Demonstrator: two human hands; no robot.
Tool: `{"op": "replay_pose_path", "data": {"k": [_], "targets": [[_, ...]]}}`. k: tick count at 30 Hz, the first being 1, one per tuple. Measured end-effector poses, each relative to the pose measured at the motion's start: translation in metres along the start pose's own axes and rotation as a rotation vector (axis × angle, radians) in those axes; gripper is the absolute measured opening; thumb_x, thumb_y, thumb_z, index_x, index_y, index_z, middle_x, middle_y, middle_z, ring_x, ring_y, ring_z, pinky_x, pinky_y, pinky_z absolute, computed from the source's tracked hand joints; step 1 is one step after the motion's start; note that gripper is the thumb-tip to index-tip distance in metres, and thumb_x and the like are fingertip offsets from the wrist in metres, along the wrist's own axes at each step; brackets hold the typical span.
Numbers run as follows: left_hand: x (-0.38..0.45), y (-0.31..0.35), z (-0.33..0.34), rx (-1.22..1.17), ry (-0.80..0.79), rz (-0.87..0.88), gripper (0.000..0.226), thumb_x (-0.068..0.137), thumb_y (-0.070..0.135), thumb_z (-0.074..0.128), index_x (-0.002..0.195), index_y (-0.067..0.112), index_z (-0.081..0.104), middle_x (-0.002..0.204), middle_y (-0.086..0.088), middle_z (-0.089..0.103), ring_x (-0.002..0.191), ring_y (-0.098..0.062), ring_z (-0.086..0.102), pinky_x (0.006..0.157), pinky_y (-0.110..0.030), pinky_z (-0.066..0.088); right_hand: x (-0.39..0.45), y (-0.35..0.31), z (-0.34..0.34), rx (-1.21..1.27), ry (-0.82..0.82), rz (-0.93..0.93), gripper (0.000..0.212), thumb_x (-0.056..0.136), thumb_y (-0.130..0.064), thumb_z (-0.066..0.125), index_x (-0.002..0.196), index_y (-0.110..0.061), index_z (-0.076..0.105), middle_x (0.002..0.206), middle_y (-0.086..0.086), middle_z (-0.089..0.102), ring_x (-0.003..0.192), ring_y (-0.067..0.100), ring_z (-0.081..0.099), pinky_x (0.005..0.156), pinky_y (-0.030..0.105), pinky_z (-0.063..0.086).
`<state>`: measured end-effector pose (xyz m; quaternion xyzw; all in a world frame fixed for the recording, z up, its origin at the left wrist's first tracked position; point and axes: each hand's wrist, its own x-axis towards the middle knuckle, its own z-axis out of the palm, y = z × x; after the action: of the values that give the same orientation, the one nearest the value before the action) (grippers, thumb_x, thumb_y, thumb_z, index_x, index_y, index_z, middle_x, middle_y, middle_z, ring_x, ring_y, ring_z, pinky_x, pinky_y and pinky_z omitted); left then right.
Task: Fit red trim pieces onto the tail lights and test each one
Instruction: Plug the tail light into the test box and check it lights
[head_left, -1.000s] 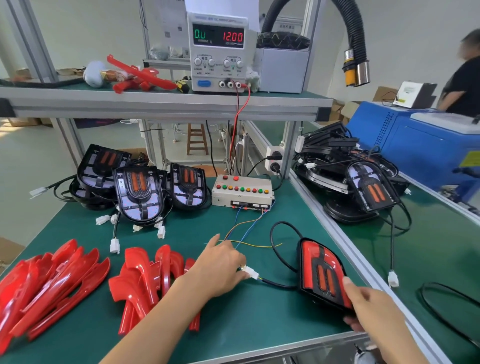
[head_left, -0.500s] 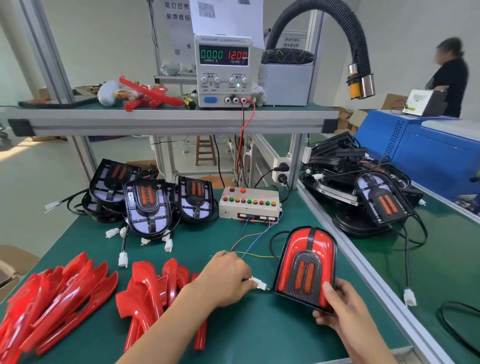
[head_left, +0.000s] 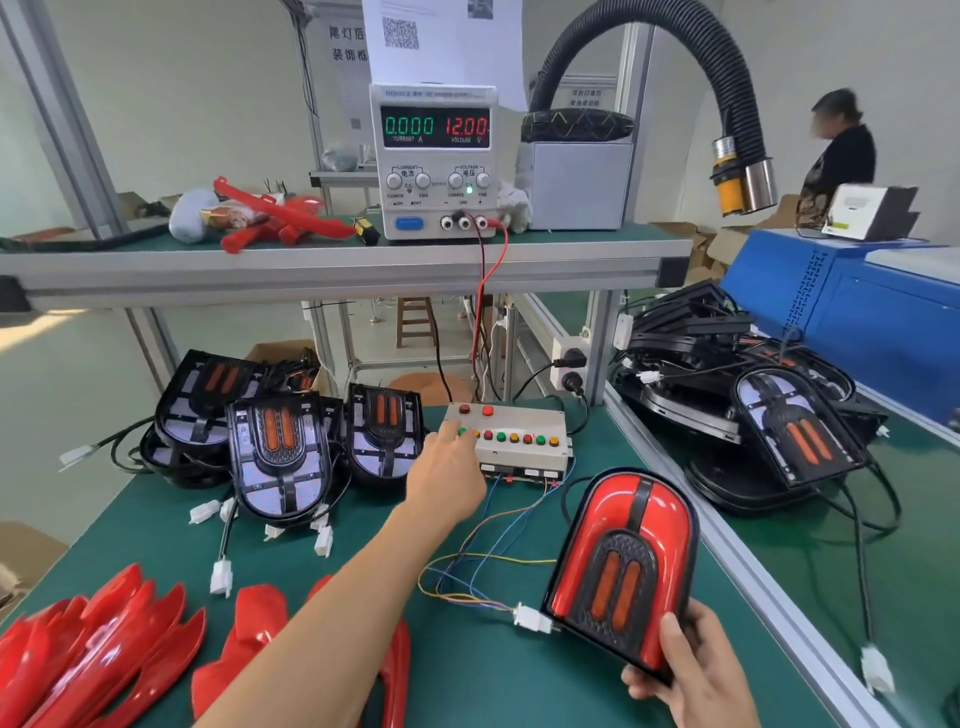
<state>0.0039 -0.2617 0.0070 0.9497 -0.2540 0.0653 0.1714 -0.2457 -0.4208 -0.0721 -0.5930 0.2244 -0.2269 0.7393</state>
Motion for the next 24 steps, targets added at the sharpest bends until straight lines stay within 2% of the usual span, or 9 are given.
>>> {"op": "replay_pose_path", "data": {"k": [2, 4, 7, 11, 16, 24], "targets": [[0.012, 0.001, 0.005, 0.045, -0.047, -0.03, 0.047, 0.097, 0.01, 0.048, 0.143, 0.006, 0.044, 0.15, -0.014, 0.036, 0.129, -0.036, 0.045, 0.106, -0.043, 0.044, 0.004, 0.002, -0.001, 0.003, -0.001, 0.003, 0.015, 0.103, -0.001, 0.046, 0.115, -0.003, 0.056, 0.092, 0.029, 0.068, 0.05, 0.044, 0.06, 0.051, 0.043, 0.049], [0.02, 0.001, 0.011, 0.057, -0.109, -0.062, 0.051, 0.095, 0.011, 0.05, 0.145, 0.005, 0.039, 0.155, -0.015, 0.029, 0.132, -0.039, 0.042, 0.108, -0.045, 0.042, 0.004, 0.006, -0.001, 0.001, 0.008, -0.007, 0.016, 0.102, -0.003, 0.047, 0.115, -0.004, 0.057, 0.091, 0.027, 0.07, 0.05, 0.044, 0.061, 0.046, 0.042, 0.051], [0.026, -0.003, 0.019, 0.065, -0.154, -0.086, 0.054, 0.095, 0.011, 0.051, 0.146, 0.004, 0.036, 0.155, -0.017, 0.029, 0.134, -0.041, 0.041, 0.11, -0.045, 0.041, 0.005, 0.009, 0.001, -0.006, -0.002, -0.016, 0.016, 0.102, -0.006, 0.049, 0.114, -0.007, 0.059, 0.085, 0.02, 0.073, 0.051, 0.045, 0.063, 0.043, 0.04, 0.051], [0.029, -0.007, 0.026, 0.011, -0.096, -0.089, 0.049, 0.095, 0.009, 0.049, 0.143, 0.001, 0.04, 0.151, -0.018, 0.035, 0.131, -0.041, 0.043, 0.109, -0.045, 0.04, 0.012, 0.009, -0.003, 0.004, -0.027, -0.002, 0.019, 0.102, -0.006, 0.047, 0.117, -0.008, 0.058, 0.084, 0.018, 0.074, 0.054, 0.045, 0.063, 0.047, 0.04, 0.052], [0.032, -0.01, 0.029, -0.062, -0.071, -0.088, 0.047, 0.094, 0.006, 0.049, 0.139, -0.003, 0.043, 0.147, -0.021, 0.041, 0.13, -0.041, 0.046, 0.109, -0.046, 0.039, 0.008, 0.007, 0.0, 0.057, -0.052, 0.024, 0.039, 0.086, -0.027, 0.056, 0.122, -0.012, 0.057, 0.087, 0.016, 0.073, 0.058, 0.039, 0.066, 0.05, 0.035, 0.056], [0.028, -0.011, 0.032, -0.092, -0.069, -0.054, 0.049, 0.092, 0.003, 0.048, 0.14, -0.004, 0.041, 0.148, -0.023, 0.038, 0.13, -0.043, 0.042, 0.111, -0.047, 0.035, 0.002, 0.005, -0.002, 0.074, -0.061, -0.003, 0.041, 0.088, -0.031, 0.056, 0.124, -0.012, 0.058, 0.091, 0.018, 0.072, 0.063, 0.034, 0.066, 0.055, 0.033, 0.056]]}}
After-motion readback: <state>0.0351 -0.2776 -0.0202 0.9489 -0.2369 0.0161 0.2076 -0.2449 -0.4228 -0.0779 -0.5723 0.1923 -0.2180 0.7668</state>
